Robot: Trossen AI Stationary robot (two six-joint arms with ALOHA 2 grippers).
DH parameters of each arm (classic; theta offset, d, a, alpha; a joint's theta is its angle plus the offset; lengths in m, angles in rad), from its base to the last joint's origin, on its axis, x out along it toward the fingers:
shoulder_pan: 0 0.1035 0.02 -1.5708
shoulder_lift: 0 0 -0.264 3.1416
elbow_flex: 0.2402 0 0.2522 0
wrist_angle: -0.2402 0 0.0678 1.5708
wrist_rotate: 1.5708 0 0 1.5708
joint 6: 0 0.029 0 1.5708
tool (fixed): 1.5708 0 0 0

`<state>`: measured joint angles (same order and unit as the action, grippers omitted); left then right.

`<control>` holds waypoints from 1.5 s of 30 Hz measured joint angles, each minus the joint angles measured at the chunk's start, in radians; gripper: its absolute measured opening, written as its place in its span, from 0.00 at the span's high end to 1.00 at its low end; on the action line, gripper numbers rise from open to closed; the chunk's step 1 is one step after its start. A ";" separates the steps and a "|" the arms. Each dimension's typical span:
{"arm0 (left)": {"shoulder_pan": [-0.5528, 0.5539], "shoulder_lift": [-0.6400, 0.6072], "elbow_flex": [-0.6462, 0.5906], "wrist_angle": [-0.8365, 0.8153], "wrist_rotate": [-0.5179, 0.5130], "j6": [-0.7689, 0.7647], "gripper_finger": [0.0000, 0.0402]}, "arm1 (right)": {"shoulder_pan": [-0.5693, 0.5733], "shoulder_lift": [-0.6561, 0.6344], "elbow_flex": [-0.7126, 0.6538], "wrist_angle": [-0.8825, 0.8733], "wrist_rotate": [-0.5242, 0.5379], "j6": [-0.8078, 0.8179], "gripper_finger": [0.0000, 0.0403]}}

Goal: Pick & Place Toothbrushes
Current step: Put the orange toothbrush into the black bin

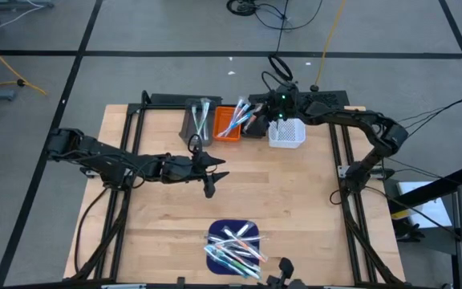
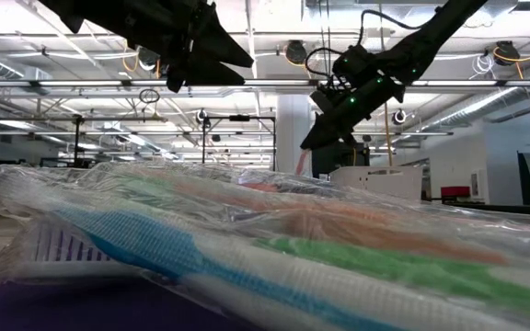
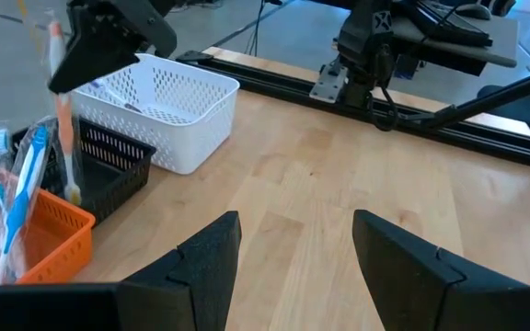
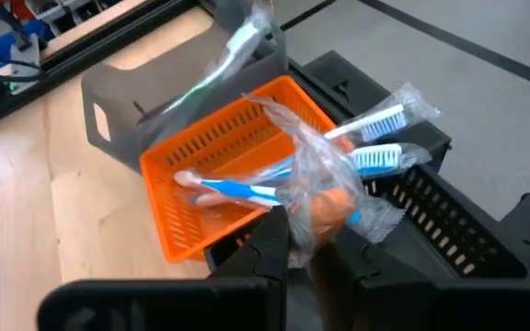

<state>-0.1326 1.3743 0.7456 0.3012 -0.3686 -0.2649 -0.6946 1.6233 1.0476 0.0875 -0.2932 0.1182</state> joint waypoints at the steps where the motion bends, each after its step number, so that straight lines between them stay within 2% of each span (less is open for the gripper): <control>1: 0.000 0.000 0.000 0.000 0.000 0.000 0.47 | 0.000 0.007 0.002 0.001 0.000 -0.003 0.96; 3: 0.000 0.000 0.000 0.000 0.000 0.000 0.47 | -0.001 0.019 0.002 -0.001 0.001 -0.012 0.94; 7: 0.000 0.000 0.000 -0.002 0.000 0.000 0.47 | -0.008 0.029 0.002 0.008 0.008 -0.018 0.83; 14: 0.000 0.000 0.000 -0.013 0.000 0.000 0.47 | -0.017 0.029 0.002 0.005 0.108 -0.050 0.70; 27: 0.001 0.000 0.000 -0.014 0.000 0.000 0.47 | -0.019 0.029 0.002 0.014 0.130 -0.082 0.49; 30: 0.001 0.000 0.000 -0.014 -0.001 0.000 0.47 | -0.019 0.029 0.002 0.018 0.192 -0.086 0.46; 37: 0.001 0.000 0.000 -0.014 -0.001 0.000 0.47 | -0.025 0.029 0.002 0.059 0.193 -0.080 0.43; 41: 0.001 0.000 0.000 -0.014 -0.001 0.005 0.47 | -0.024 0.029 0.002 0.099 0.242 -0.078 0.43; 45: 0.001 0.000 0.000 -0.015 -0.001 0.004 0.47 | -0.025 0.029 0.002 0.127 0.244 -0.078 0.42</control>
<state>-0.1314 1.3743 0.7456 0.2865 -0.3695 -0.2606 -0.7197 1.6520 1.0492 0.2141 -0.0490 0.0400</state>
